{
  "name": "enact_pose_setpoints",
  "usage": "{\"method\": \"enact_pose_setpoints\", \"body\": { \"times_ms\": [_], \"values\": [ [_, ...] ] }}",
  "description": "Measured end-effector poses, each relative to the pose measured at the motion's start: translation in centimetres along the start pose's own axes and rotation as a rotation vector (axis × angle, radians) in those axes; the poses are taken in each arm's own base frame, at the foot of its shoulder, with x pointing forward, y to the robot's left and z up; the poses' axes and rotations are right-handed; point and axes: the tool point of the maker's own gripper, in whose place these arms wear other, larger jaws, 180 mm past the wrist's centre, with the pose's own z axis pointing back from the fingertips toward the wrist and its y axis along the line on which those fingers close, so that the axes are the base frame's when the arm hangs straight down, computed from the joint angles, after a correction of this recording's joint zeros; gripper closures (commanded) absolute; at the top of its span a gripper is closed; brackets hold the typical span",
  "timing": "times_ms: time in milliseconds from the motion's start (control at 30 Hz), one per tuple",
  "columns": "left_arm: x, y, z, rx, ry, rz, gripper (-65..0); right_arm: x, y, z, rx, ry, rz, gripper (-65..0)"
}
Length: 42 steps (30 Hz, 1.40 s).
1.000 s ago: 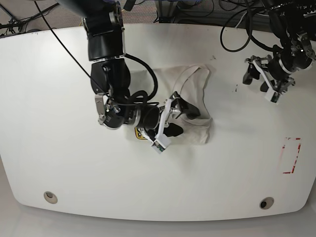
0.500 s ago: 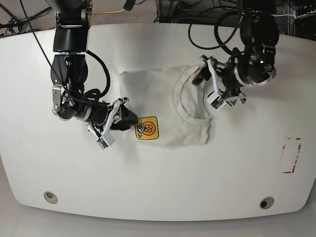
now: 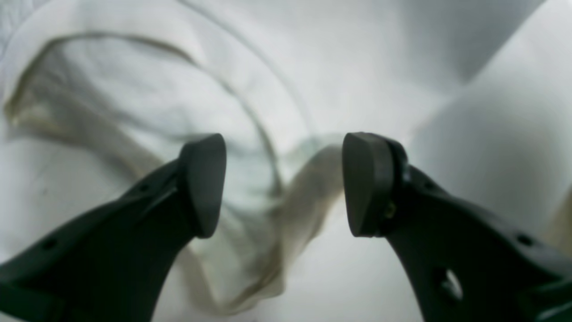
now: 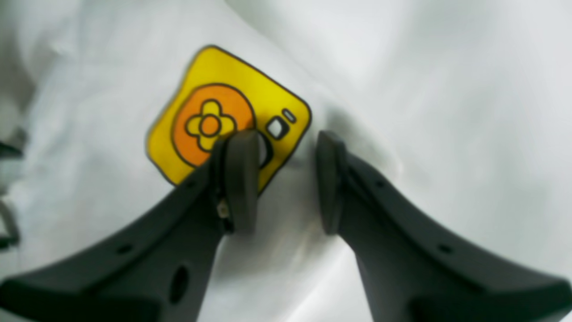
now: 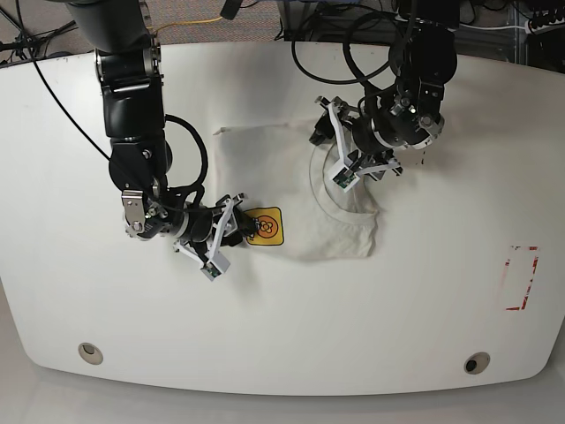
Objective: Fold the T-shirt properly
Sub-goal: 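Lift the folded shirt with both grippers and carry it off the table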
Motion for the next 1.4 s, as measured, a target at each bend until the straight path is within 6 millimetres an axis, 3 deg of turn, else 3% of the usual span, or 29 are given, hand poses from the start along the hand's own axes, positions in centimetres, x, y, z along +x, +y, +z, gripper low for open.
{"method": "enact_pose_setpoints", "body": {
  "times_ms": [100,200,333,600,733,867,967,1067,1167,1333,1400],
  "values": [
    [-2.0,1.5,-0.5,0.029,0.070,-0.012,-38.3,-1.2,-0.7,0.2,-0.024,0.033,0.004,-20.3],
    [-1.1,3.8,-1.1,0.054,0.065,-0.049,-38.3,-2.4,-1.1,1.0,-0.039,0.043,0.017,-20.3],
    [-0.7,7.5,-1.5,0.107,0.076,-0.062,-38.3,-4.3,-0.1,1.9,-0.053,0.058,0.051,-20.3],
    [0.1,13.9,1.0,0.236,0.140,-0.129,-38.3,-6.9,6.2,1.7,-0.018,0.120,0.138,-20.3],
    [1.3,15.7,2.4,0.294,0.142,-0.159,-38.3,-7.1,9.3,0.7,-0.029,0.166,0.174,-20.3],
    [4.0,16.8,5.6,0.379,0.081,-0.179,-38.5,-6.2,12.4,-0.2,-0.027,0.187,0.191,-20.3],
    [5.2,17.0,6.8,0.431,0.061,-0.157,-38.5,-5.7,14.8,-1.4,-0.006,0.207,0.238,-20.3],
    [5.9,14.4,6.2,0.386,0.010,-0.158,-38.5,-4.8,17.4,-2.1,0.057,0.185,0.271,-20.3],
    [5.4,11.6,5.1,0.330,-0.004,-0.133,-38.5,-3.7,18.0,-1.5,0.078,0.143,0.263,-20.6],
    [5.2,8.3,3.2,0.269,-0.039,-0.025,-38.5,-1.0,12.9,2.6,-0.009,-0.005,0.156,-20.8],
    [5.2,7.4,2.7,0.265,-0.078,0.052,-38.9,-1.3,10.4,4.3,-0.047,-0.004,0.118,-20.8]
  ]
}}
